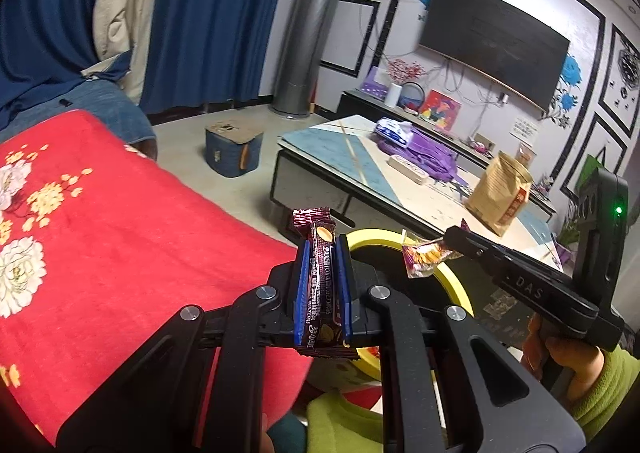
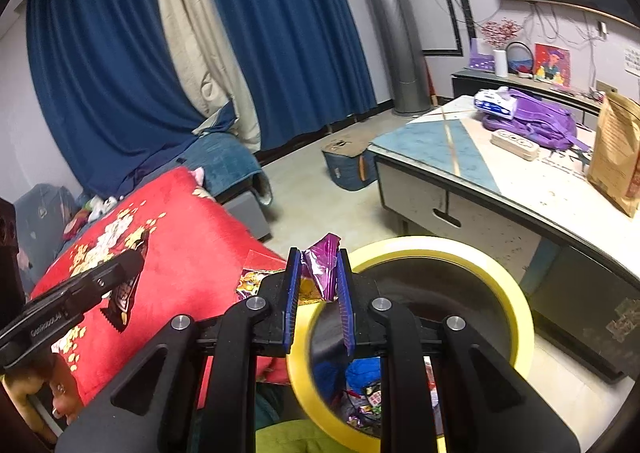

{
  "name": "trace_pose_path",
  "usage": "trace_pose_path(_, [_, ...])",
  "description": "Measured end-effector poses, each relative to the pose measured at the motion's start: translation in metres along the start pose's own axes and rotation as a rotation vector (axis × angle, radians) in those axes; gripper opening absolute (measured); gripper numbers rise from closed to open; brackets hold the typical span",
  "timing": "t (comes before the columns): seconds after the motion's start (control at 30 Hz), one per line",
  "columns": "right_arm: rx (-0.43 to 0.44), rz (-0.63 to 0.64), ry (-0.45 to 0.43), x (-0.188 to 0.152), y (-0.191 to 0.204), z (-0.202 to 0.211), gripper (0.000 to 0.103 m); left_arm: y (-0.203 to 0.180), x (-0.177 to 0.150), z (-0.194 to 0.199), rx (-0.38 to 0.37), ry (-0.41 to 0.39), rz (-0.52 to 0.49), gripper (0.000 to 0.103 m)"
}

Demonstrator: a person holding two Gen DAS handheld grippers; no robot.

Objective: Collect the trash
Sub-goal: 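Carry the purple wrapper and chocolate bar with both grippers over the bin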

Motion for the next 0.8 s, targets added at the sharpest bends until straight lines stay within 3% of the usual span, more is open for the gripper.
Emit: trace_pose_path(0.8, [-0.164,-0.093,0.045,-0.033,-0.073,0.006,0.018,-0.074,-0.035,-0.051,-0.148,0.125,-0.145,0.008])
Point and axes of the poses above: each gripper's, at about its wrist camera, not at the fingertips, and z roughly against the way its jaws point, y to its left, x to its top, the point moved 1 cm from there along -z, roughly the way its jaws point, and after that the axes turned 8 degrees about z, right-handed, at the moved point
